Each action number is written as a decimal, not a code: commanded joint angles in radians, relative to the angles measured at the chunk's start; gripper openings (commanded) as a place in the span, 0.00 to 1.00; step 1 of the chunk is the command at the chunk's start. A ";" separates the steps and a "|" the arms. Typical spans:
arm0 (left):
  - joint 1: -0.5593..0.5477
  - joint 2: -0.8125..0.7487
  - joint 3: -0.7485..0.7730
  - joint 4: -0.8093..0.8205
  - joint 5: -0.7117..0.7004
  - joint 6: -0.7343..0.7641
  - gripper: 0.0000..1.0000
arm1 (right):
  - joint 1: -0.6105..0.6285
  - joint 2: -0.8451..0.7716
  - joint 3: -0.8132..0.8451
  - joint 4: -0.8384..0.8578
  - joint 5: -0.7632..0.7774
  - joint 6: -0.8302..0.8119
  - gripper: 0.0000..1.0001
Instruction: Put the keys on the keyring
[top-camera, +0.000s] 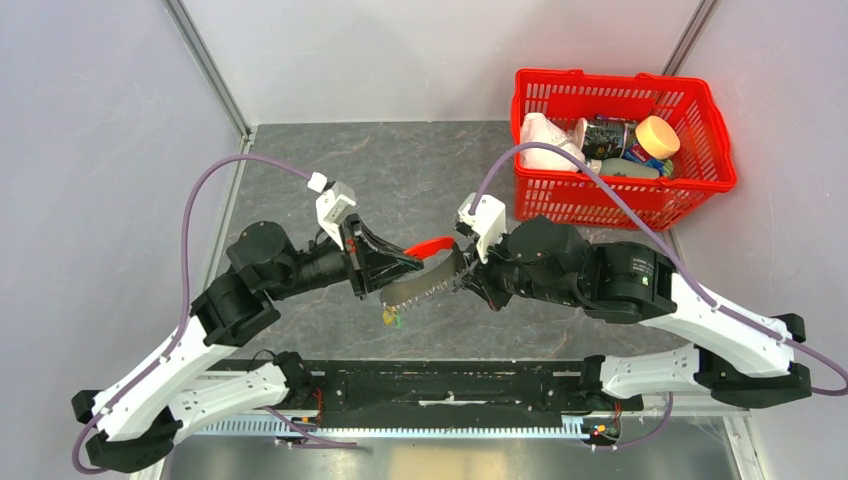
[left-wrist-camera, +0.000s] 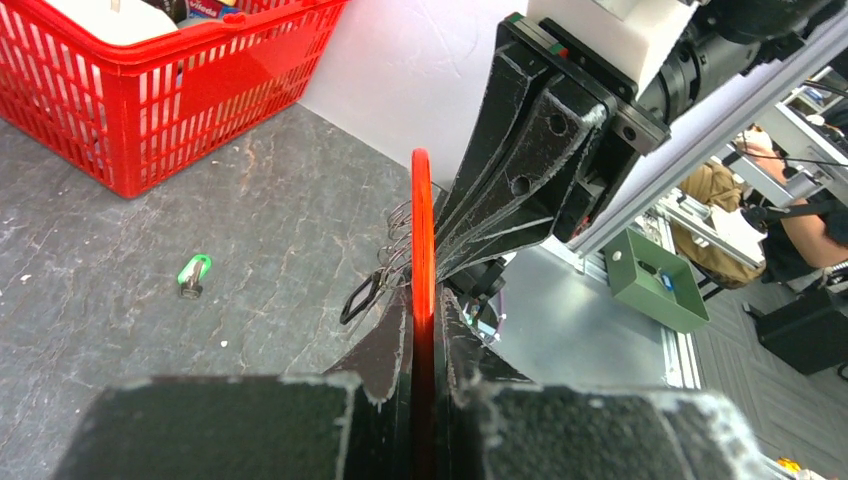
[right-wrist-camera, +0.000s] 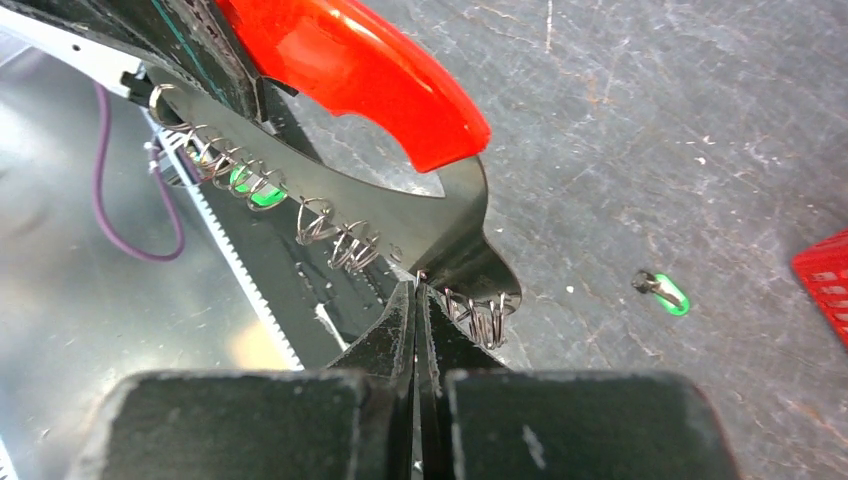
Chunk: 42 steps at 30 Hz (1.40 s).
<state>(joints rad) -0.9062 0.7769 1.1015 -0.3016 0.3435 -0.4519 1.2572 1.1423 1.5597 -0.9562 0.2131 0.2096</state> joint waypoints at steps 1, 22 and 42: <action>-0.006 -0.034 -0.021 0.064 0.114 0.017 0.08 | 0.000 0.016 0.069 -0.001 -0.082 0.069 0.00; -0.006 -0.024 -0.124 0.042 0.212 0.009 0.20 | -0.024 -0.067 -0.199 0.036 -0.451 0.380 0.00; -0.006 0.183 -0.130 0.046 0.143 -0.046 0.24 | -0.040 -0.126 -0.343 0.101 -0.408 0.471 0.00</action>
<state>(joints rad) -0.9092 1.0134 0.9535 -0.2756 0.4995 -0.4808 1.2255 1.0111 1.1896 -0.8974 -0.2249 0.6674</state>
